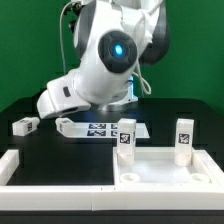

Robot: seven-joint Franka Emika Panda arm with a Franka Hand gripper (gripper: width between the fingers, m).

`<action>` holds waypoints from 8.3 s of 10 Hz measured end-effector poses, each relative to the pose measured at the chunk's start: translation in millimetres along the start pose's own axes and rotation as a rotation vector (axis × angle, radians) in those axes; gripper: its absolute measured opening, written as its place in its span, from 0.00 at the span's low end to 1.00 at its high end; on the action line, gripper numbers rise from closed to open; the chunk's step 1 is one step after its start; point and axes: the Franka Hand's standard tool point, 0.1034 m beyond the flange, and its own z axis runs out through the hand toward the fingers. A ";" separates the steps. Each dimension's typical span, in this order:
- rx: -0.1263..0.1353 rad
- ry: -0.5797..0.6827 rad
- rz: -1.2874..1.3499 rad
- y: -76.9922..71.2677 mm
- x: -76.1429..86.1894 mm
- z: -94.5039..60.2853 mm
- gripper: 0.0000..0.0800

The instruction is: Assemble square table

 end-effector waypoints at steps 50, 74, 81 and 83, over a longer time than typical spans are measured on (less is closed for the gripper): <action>-0.160 1.110 0.001 -16.2 -22.0 -195.8 0.36; -0.044 1.561 0.285 -50.6 104.6 -314.5 0.36; 0.058 1.569 0.331 -58.8 112.5 -323.0 0.36; 0.034 1.611 0.363 -62.4 124.3 -311.1 0.36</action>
Offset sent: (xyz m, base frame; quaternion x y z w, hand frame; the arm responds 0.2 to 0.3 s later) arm 0.0000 0.0000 0.0000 0.0000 0.0000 0.0000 1.0000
